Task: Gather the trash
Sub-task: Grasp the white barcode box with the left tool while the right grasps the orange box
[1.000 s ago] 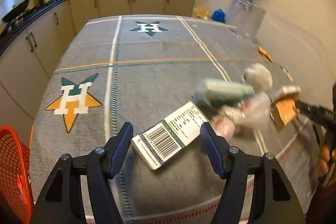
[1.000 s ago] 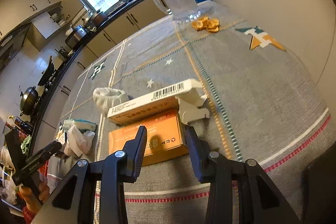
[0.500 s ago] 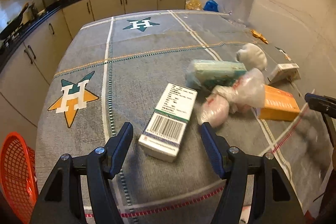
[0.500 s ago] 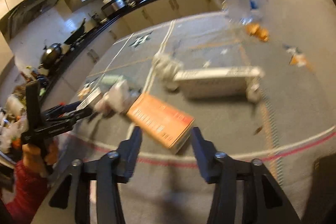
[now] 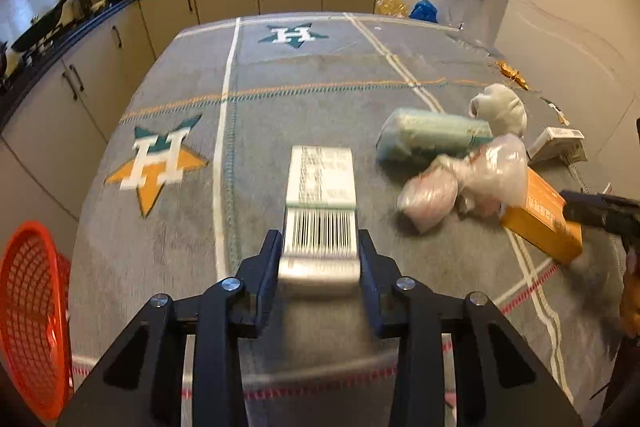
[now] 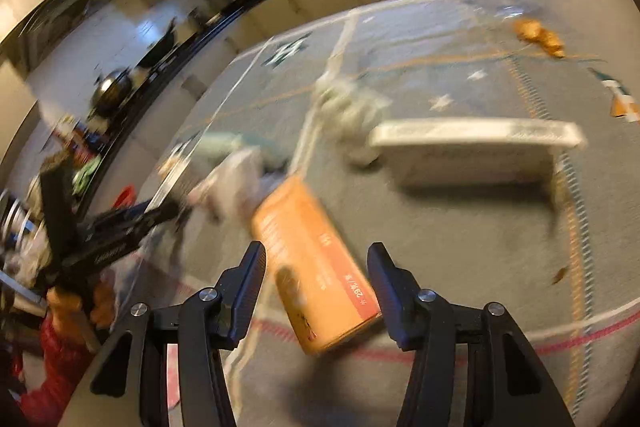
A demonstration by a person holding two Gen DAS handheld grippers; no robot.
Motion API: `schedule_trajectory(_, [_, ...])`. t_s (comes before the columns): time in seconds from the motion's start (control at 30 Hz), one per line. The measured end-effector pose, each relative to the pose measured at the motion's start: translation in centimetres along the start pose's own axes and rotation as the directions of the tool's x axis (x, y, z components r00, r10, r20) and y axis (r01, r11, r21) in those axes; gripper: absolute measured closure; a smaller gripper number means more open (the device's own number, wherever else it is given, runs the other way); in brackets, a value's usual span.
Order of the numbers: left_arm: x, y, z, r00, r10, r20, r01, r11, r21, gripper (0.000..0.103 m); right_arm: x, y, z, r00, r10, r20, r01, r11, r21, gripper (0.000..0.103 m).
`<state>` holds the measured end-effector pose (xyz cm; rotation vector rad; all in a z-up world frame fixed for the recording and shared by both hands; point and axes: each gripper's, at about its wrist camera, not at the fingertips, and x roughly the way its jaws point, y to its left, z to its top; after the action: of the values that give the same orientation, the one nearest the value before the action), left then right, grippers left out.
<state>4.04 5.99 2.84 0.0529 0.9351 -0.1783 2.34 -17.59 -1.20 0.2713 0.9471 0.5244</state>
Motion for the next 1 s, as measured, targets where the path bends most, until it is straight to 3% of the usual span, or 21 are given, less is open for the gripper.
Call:
schedule_trajectory(0.1, [-0.3,0.0,-0.5,1.000,0.007,0.001,-0.007,1.000,-0.006,0.068,0.2,2.2,-1.1,1.000,-0.013,-0.025,0.011,0.995,-0.100,0.045])
schedule_trajectory(0.2, [0.1,-0.5,-0.3,1.000,0.022,-0.004,-0.022,1.000,0.003,0.062,0.9,3.7,-1.1,0.995,-0.100,-0.012,0.097,0.980,-0.175,0.044])
schedule_trajectory(0.43, [1.4,-1.3,-0.6,0.998,0.061,-0.002,-0.061,0.998,-0.002,0.063,2.8,5.5,-1.9,0.975,-0.224,-0.005,0.215,0.944,-0.252,0.044])
schedule_trajectory(0.5, [1.0,-1.3,-1.0,0.998,0.062,0.007,-0.062,0.998,-0.002,0.069,2.8,5.4,-2.0,0.974,-0.225,-0.010,0.216,0.945,-0.244,0.051])
schedule_trajectory(0.77, [-2.2,-1.3,-3.0,0.997,0.030,0.068,-0.027,0.998,-0.054,0.069,1.1,6.0,-3.7,0.985,-0.171,0.026,0.172,0.964,-0.201,0.051])
schedule_trajectory(1.0, [-5.7,-1.9,-5.1,0.988,0.061,0.143,-0.051,0.996,-0.073,0.069,0.5,8.2,-4.6,0.992,-0.120,0.050,0.127,0.971,-0.202,0.051])
